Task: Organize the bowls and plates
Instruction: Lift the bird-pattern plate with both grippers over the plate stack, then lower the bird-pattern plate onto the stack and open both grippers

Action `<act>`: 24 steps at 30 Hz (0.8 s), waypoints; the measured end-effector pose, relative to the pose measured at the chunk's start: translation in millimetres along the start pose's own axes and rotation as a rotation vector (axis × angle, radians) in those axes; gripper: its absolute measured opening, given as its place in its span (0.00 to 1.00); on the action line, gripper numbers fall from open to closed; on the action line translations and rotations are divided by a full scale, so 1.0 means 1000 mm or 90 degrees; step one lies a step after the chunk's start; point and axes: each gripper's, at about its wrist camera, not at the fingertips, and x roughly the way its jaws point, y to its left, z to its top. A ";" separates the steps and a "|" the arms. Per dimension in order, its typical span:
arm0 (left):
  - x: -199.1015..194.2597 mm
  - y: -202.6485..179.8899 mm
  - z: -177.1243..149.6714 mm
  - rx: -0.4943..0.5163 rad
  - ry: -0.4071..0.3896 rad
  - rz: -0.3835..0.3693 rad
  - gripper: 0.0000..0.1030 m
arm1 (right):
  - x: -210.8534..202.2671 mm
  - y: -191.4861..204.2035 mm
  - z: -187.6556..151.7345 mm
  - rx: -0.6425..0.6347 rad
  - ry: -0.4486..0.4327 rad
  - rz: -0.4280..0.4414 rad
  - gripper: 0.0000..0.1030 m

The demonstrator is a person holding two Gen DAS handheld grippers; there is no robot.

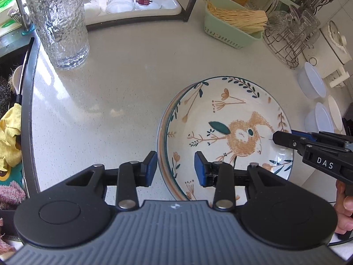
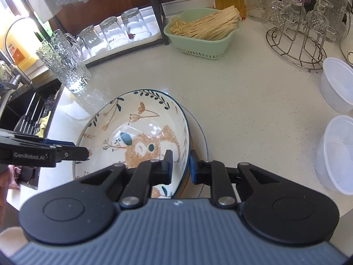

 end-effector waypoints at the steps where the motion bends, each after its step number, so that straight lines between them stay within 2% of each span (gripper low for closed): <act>1: -0.001 0.001 0.000 -0.002 -0.001 -0.002 0.41 | 0.000 -0.001 0.000 0.001 0.001 -0.005 0.19; 6: -0.007 0.003 -0.002 -0.019 -0.011 -0.025 0.41 | 0.001 0.001 -0.001 -0.012 0.001 -0.002 0.20; 9: -0.014 0.002 -0.002 -0.023 -0.025 -0.020 0.41 | -0.001 0.000 -0.001 -0.006 -0.004 -0.002 0.19; 16: -0.041 -0.007 0.000 -0.017 -0.077 -0.010 0.41 | -0.028 0.011 0.003 -0.015 -0.061 0.014 0.19; 24: -0.097 -0.021 -0.001 -0.004 -0.170 -0.018 0.41 | -0.075 0.038 0.012 -0.023 -0.155 0.044 0.19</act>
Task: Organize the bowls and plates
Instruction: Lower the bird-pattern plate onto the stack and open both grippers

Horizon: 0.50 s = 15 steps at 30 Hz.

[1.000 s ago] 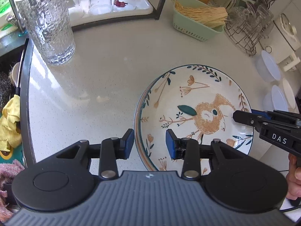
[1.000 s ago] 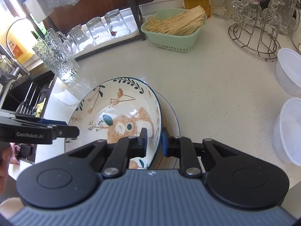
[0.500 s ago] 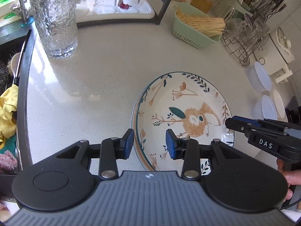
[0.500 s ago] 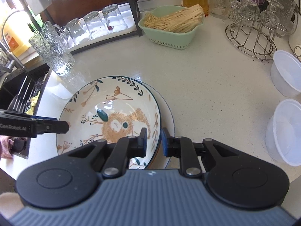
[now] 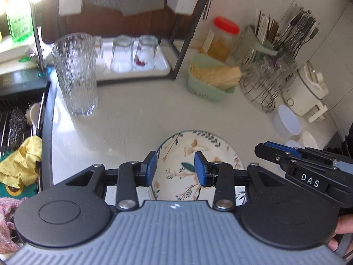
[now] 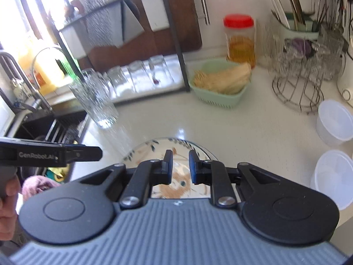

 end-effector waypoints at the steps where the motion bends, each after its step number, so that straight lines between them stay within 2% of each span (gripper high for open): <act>1: -0.006 -0.001 0.001 -0.002 -0.012 -0.001 0.41 | -0.003 0.004 0.001 -0.008 -0.011 0.004 0.19; 8: -0.045 -0.001 -0.003 -0.004 -0.073 0.000 0.41 | -0.016 0.017 -0.006 -0.012 -0.024 -0.005 0.19; 10: -0.056 0.001 -0.007 0.001 -0.104 0.015 0.41 | -0.023 0.022 -0.007 -0.014 -0.033 -0.006 0.19; 15: -0.068 0.015 -0.014 -0.014 -0.115 0.003 0.41 | -0.034 0.036 -0.011 -0.010 -0.055 -0.019 0.19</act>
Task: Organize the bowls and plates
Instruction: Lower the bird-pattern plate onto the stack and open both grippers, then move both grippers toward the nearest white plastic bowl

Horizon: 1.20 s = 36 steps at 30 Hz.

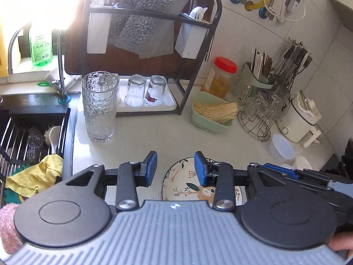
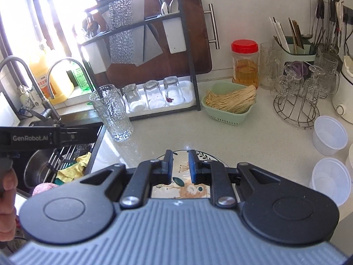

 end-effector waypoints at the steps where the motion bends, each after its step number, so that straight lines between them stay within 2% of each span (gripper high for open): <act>1: -0.002 0.002 -0.001 0.000 0.002 -0.001 0.41 | -0.002 0.002 -0.001 0.003 -0.003 -0.001 0.19; 7: 0.001 0.009 -0.015 0.021 0.026 0.000 0.41 | -0.005 0.014 -0.005 0.002 -0.023 -0.011 0.19; 11: 0.013 0.007 -0.025 0.040 0.054 0.018 0.41 | -0.007 0.008 -0.002 0.010 -0.041 -0.015 0.19; 14: 0.018 -0.004 -0.025 0.037 0.053 0.022 0.41 | -0.010 -0.006 -0.001 0.010 -0.050 -0.007 0.19; 19: 0.031 -0.042 -0.024 0.023 0.033 0.025 0.41 | -0.007 -0.037 -0.001 -0.013 -0.040 0.008 0.19; 22: 0.041 -0.068 -0.023 -0.007 0.027 0.017 0.41 | -0.013 -0.060 0.004 -0.031 -0.042 0.024 0.19; 28: 0.070 -0.129 -0.024 0.000 0.030 0.011 0.42 | -0.026 -0.117 0.008 -0.027 -0.053 0.011 0.19; 36: 0.109 -0.187 -0.042 -0.026 0.052 0.002 0.44 | -0.037 -0.188 -0.006 -0.040 -0.039 -0.012 0.19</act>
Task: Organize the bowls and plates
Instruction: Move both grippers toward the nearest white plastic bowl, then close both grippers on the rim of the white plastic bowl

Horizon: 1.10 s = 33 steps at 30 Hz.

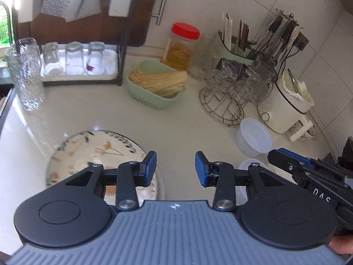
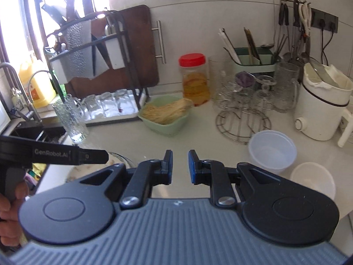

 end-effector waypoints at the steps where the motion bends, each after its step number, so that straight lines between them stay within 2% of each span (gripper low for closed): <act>1: 0.005 -0.007 -0.003 0.000 0.004 -0.003 0.46 | -0.001 -0.009 -0.003 -0.003 0.003 -0.004 0.19; 8: 0.033 -0.053 -0.024 0.025 0.043 -0.038 0.49 | -0.004 -0.049 -0.028 0.010 0.039 -0.027 0.19; 12: 0.047 -0.065 -0.027 0.050 0.060 -0.035 0.52 | -0.002 -0.056 -0.039 0.013 0.045 -0.037 0.19; 13: 0.050 -0.067 -0.027 0.052 0.064 -0.034 0.54 | 0.001 -0.059 -0.041 0.016 0.049 -0.041 0.21; 14: 0.055 -0.067 -0.026 0.056 0.067 -0.034 0.55 | 0.002 -0.062 -0.042 0.022 0.050 -0.042 0.30; 16: 0.064 -0.068 -0.026 0.058 0.077 -0.037 0.58 | 0.002 -0.071 -0.043 0.039 0.038 -0.035 0.35; 20: 0.085 -0.070 -0.027 0.053 0.104 -0.051 0.62 | 0.004 -0.088 -0.044 0.068 0.034 -0.066 0.38; 25: 0.104 -0.077 -0.033 0.069 0.119 -0.062 0.62 | 0.018 -0.105 -0.063 0.100 0.078 -0.083 0.41; 27: 0.112 -0.078 -0.034 0.067 0.124 -0.067 0.62 | 0.021 -0.110 -0.068 0.107 0.089 -0.068 0.47; 28: 0.116 -0.079 -0.035 0.067 0.127 -0.067 0.62 | 0.022 -0.112 -0.069 0.111 0.087 -0.060 0.56; 29: 0.121 -0.080 -0.035 0.068 0.132 -0.065 0.62 | 0.023 -0.113 -0.071 0.116 0.085 -0.053 0.58; 33: 0.136 -0.085 -0.035 0.059 0.149 -0.082 0.61 | 0.030 -0.117 -0.073 0.124 0.090 -0.077 0.58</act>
